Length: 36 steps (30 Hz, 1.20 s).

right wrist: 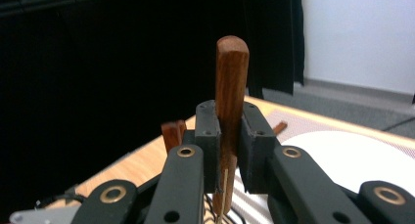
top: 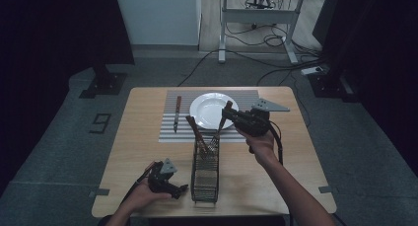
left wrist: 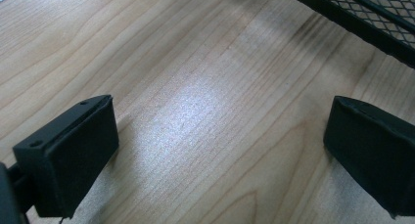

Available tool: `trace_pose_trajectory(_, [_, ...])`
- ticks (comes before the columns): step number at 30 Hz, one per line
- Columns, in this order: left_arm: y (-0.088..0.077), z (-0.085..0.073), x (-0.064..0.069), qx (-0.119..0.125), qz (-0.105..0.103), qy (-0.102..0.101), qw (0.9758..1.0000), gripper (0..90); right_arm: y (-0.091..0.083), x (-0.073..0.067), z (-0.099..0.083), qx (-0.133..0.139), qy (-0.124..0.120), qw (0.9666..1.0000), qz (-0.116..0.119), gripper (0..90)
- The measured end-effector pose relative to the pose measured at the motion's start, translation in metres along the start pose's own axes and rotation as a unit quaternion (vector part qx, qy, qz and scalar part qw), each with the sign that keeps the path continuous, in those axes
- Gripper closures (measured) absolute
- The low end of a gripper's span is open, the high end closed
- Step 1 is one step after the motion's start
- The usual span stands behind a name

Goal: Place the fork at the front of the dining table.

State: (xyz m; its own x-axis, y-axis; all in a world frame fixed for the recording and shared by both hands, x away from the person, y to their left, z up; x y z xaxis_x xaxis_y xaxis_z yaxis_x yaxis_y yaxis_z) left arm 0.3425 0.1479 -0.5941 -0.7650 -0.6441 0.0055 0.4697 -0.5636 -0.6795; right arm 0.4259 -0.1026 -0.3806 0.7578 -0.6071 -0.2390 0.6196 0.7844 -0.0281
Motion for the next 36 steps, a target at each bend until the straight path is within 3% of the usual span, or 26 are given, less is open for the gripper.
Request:
trace_pose_trajectory(5, [0.0,0.0,0.0,0.0,0.0,0.0,1.0,0.0,-0.015,0.0,0.021,0.03,-0.007,0.9995,-0.006,80.6])
trace_pose_trajectory(12, [0.0,0.0,0.0,-0.001,0.0,0.001,1.0,0.0,-0.034,0.019,0.038,0.058,-0.001,0.9979,-0.029,80.6])
trace_pose_trajectory(20, [0.0,0.0,0.0,0.0,0.0,0.001,1.0,0.0,-0.044,0.044,0.039,0.057,0.011,0.9966,-0.059,80.6])
trace_pose_trajectory(36, [0.0,0.0,0.0,-0.001,-0.001,0.001,1.0,0.0,-0.047,0.074,0.02,0.024,0.007,0.9942,-0.104,80.6])
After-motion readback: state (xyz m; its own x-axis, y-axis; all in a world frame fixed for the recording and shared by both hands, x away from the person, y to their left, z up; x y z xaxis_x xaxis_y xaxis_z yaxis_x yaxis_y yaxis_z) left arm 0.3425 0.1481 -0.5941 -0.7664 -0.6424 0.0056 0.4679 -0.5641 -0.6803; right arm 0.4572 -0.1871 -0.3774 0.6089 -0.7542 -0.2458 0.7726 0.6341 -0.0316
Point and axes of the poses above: each handheld gripper's, and its own axes: y roughly forward along the jaws, z roughly out of its top, x roughly to its right, the point moved 6 cm from there along y, roughly forward along the jaws, and after that the axes turned 6 degrees about x, right-handed, at the moved point
